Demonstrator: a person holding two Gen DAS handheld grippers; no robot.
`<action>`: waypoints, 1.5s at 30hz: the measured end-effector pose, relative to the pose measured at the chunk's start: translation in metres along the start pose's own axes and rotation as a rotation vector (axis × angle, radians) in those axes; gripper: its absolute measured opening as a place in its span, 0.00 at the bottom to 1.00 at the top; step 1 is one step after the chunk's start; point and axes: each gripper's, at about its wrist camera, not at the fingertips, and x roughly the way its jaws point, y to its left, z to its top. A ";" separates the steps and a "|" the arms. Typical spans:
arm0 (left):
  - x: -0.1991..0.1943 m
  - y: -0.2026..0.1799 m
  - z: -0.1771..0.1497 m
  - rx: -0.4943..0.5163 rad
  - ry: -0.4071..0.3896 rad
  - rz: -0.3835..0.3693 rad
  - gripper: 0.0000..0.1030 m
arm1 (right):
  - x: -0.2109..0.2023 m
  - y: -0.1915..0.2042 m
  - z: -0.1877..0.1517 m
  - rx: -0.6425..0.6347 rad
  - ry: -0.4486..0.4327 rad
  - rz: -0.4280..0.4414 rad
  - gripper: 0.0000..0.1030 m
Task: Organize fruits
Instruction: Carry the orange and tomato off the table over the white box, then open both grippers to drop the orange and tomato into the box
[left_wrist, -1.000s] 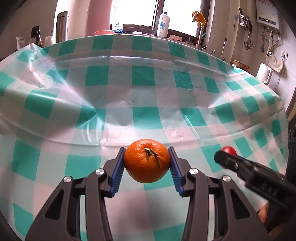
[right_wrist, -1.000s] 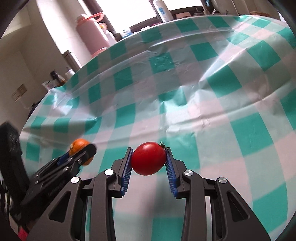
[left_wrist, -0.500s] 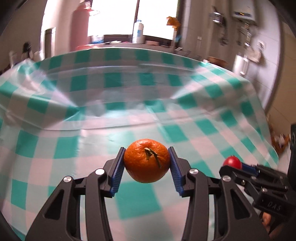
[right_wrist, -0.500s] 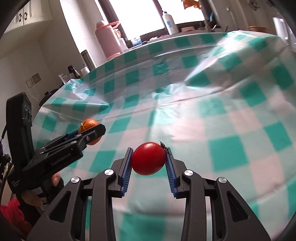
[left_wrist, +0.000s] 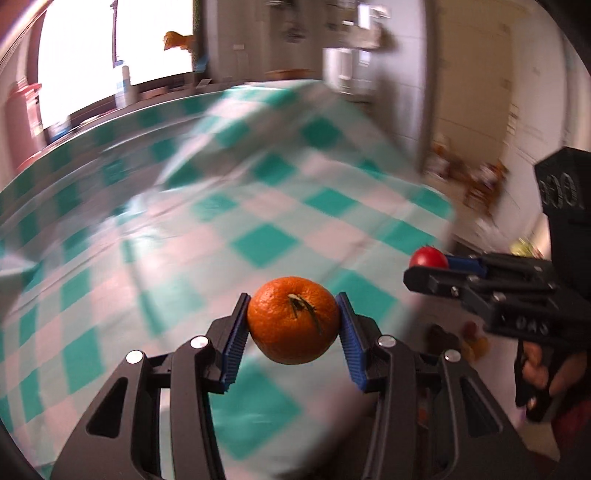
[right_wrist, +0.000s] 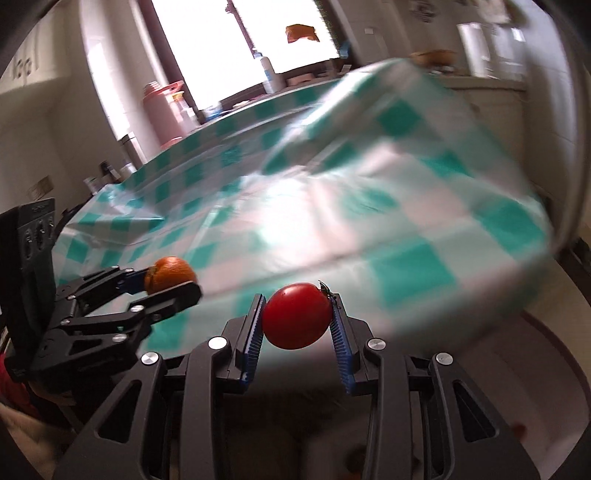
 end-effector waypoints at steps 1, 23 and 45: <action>0.003 -0.010 0.000 0.027 0.005 -0.019 0.45 | -0.006 -0.008 -0.005 0.010 0.002 -0.016 0.34; 0.153 -0.194 -0.075 0.543 0.455 -0.281 0.45 | 0.011 -0.137 -0.139 0.179 0.505 -0.465 0.34; 0.176 -0.230 -0.094 0.615 0.436 -0.250 0.64 | 0.017 -0.147 -0.158 0.181 0.585 -0.523 0.53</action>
